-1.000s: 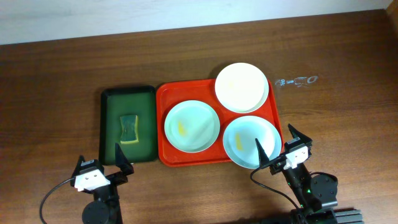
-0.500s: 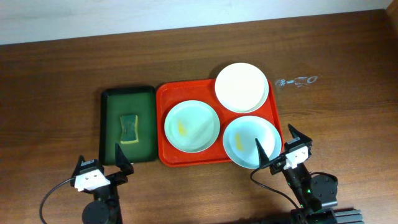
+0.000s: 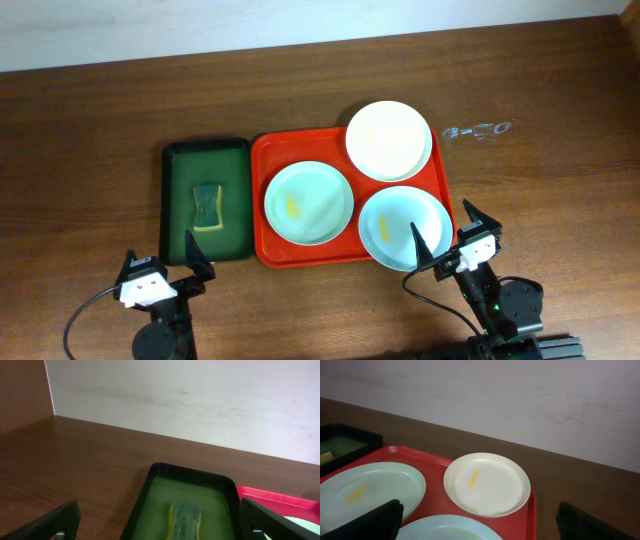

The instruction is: Clean dirty plates on tray and stack at the side

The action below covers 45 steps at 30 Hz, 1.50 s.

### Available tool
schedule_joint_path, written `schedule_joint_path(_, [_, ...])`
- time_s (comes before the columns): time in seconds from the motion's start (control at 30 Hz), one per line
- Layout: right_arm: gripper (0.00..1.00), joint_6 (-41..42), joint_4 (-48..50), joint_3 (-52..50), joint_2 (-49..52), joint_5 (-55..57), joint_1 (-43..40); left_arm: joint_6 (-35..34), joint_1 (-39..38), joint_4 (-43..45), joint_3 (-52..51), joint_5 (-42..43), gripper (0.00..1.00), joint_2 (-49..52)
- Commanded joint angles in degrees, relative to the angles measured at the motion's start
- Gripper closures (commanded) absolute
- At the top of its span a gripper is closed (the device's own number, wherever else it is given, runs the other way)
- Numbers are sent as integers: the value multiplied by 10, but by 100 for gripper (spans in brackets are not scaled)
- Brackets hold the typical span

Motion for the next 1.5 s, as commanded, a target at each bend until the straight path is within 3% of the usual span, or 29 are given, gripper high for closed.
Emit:
schedule_joint_path(0.0, [2, 4, -4, -3, 1, -1, 3, -5, -3, -1, -2, -13, 1, 1])
schedule_joint_path(1.13, [2, 5, -3, -3, 1, -5, 3, -5, -3, 0, -2, 1, 1, 1])
schedule_joint_path(1.2, [2, 54, -2, -3, 1, -27, 3, -5, -3, 0, -2, 29, 1, 1])
schedule_joint_path(1.3, [2, 57, 5, -3, 1, -28, 3, -5, -2, 24, -2, 52, 1, 1])
schedule_joint_path(1.37, [2, 117, 7, -3, 1, -29, 3, -5, -2, 42, -1, 65, 1, 1])
schedule_joint_path(1.47, [2, 173, 8, 9, 1, -30, 3, -5, -2, 0, 30, 137, 1, 1])
